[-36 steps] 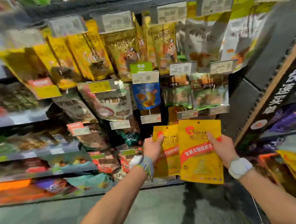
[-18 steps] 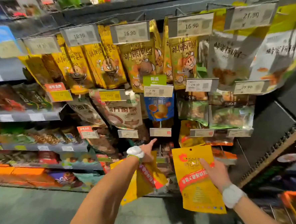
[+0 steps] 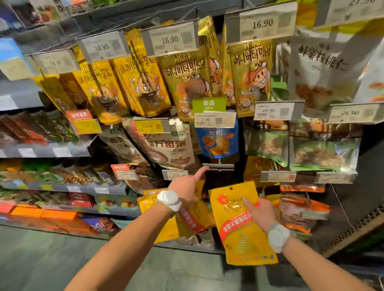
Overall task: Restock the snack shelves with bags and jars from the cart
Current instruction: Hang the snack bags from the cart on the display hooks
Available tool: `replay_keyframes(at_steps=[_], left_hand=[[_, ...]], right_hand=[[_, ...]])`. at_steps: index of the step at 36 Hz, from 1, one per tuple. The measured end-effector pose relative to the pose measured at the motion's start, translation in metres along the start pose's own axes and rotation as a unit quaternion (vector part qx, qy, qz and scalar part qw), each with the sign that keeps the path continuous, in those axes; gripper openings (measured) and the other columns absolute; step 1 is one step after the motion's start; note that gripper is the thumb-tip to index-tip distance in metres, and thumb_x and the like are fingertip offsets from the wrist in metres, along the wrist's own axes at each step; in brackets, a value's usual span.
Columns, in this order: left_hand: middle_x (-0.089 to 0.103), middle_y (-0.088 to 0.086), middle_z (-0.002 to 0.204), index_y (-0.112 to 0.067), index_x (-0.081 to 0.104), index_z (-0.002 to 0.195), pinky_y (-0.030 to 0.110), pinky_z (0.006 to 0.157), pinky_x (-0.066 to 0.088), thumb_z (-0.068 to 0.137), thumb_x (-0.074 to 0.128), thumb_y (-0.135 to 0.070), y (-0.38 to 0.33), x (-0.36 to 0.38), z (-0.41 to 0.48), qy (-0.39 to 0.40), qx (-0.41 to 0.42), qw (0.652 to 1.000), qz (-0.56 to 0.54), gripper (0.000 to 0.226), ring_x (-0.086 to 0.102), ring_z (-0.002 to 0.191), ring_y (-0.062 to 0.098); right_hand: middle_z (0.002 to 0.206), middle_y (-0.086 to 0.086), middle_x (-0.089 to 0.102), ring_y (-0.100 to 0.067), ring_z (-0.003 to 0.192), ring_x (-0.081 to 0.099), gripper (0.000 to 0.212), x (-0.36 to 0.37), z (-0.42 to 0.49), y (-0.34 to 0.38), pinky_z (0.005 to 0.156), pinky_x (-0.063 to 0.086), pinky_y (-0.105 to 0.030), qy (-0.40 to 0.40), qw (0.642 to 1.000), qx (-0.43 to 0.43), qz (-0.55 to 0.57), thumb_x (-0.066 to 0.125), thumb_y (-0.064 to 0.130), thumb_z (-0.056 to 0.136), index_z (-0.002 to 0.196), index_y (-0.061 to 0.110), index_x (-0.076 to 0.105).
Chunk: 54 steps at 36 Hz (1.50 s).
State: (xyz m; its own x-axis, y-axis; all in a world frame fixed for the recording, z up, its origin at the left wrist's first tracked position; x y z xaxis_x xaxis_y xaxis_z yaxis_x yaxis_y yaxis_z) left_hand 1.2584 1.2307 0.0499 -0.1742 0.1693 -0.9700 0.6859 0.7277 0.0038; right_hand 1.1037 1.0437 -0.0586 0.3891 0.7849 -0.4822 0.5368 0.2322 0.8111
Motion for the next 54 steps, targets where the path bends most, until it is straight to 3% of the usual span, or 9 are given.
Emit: replay_keyframes(at_steps=[5,9,13,18,31,37,45,51,54], left_hand=[[0.063,0.008,0.087,-0.047,-0.007,0.156,0.037,0.055,0.049,0.082,0.062,-0.01,0.0,-0.001,0.01,0.014,0.041,0.999,-0.001,0.108,0.058,0.067,0.024],[0.048,0.002,0.076,-0.045,0.001,0.157,0.036,0.057,0.042,0.083,0.063,-0.011,0.005,-0.008,0.01,0.012,0.065,0.998,-0.013,0.103,0.052,0.068,0.024],[0.06,0.011,0.095,-0.042,-0.002,0.158,0.036,0.06,0.043,0.084,0.065,-0.016,0.019,-0.006,0.015,0.01,0.089,0.996,0.009,0.103,0.063,0.083,0.033],[0.054,0.007,0.088,-0.043,0.0,0.157,0.037,0.058,0.043,0.082,0.066,-0.016,0.023,-0.008,0.017,0.017,0.108,0.994,0.007,0.104,0.058,0.076,0.031],[0.066,0.009,0.113,-0.042,0.0,0.157,0.038,0.063,0.048,0.085,0.068,-0.02,0.023,-0.009,0.025,0.007,0.123,0.992,0.032,0.102,0.067,0.091,0.033],[0.066,0.009,0.109,-0.04,-0.002,0.157,0.038,0.062,0.051,0.085,0.069,-0.021,0.023,-0.006,0.027,0.005,0.119,0.992,0.039,0.103,0.066,0.086,0.032],[0.067,0.007,0.096,-0.042,0.006,0.153,0.043,0.065,0.058,0.083,0.066,-0.017,0.021,-0.007,0.022,-0.013,0.118,0.993,0.003,0.095,0.066,0.081,0.032],[0.065,0.007,0.098,-0.043,0.005,0.152,0.044,0.067,0.059,0.085,0.066,-0.021,0.02,-0.004,0.019,-0.015,0.104,0.994,-0.008,0.093,0.065,0.085,0.033],[0.058,0.006,0.09,-0.042,0.005,0.153,0.045,0.067,0.059,0.086,0.065,-0.021,0.02,-0.002,0.02,-0.012,0.103,0.995,-0.008,0.093,0.065,0.081,0.032]], right_hand=[[0.067,-0.003,0.062,-0.022,0.067,0.058,0.039,0.019,0.021,0.016,0.06,0.038,-0.03,-0.017,1.0,0.005,0.012,0.062,0.04,0.096,0.067,0.014,0.059],[0.059,-0.008,0.053,-0.022,0.057,0.046,0.048,0.025,0.031,0.027,0.055,0.031,-0.033,-0.055,0.998,0.018,0.026,0.063,0.044,0.094,0.062,0.01,0.051],[0.073,-0.018,0.068,-0.023,0.064,0.055,0.049,0.034,0.041,0.039,0.059,0.038,-0.032,-0.08,0.995,0.026,0.05,0.064,0.042,0.094,0.076,-0.003,0.064],[0.062,-0.007,0.053,-0.023,0.059,0.047,0.045,0.043,0.047,0.046,0.056,0.033,-0.033,-0.104,0.993,0.036,0.041,0.062,0.044,0.094,0.066,0.011,0.052],[0.063,-0.009,0.052,-0.024,0.061,0.046,0.049,0.045,0.049,0.04,0.057,0.032,-0.034,-0.14,0.987,0.053,0.06,0.064,0.046,0.093,0.065,0.008,0.05],[0.062,-0.005,0.047,-0.021,0.059,0.043,0.048,0.041,0.042,0.047,0.056,0.03,-0.034,-0.143,0.983,0.053,0.099,0.065,0.044,0.093,0.064,0.012,0.044],[0.074,-0.016,0.063,-0.028,0.067,0.056,0.05,0.047,0.046,0.032,0.06,0.041,-0.033,-0.131,0.983,0.061,0.112,0.066,0.047,0.092,0.078,0.0,0.059],[0.065,-0.004,0.046,-0.021,0.062,0.042,0.046,0.045,0.039,0.039,0.055,0.029,-0.032,-0.134,0.985,0.07,0.083,0.064,0.044,0.094,0.066,0.013,0.043],[0.07,-0.007,0.049,-0.025,0.069,0.047,0.045,0.046,0.043,0.036,0.058,0.031,-0.033,-0.129,0.984,0.083,0.09,0.063,0.046,0.093,0.072,0.01,0.047]])
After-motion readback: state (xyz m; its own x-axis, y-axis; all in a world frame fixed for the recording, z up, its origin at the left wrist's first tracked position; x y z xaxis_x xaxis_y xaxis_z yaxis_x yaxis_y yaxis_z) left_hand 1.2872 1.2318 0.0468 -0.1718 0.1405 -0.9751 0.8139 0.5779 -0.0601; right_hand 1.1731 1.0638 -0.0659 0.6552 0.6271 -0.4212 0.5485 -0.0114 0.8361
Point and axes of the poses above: each hand's wrist, its own z-axis towards the middle knuckle, its own x-axis out of the palm, y = z × x, the point moved 5 cm from there along z, towards the middle knuckle
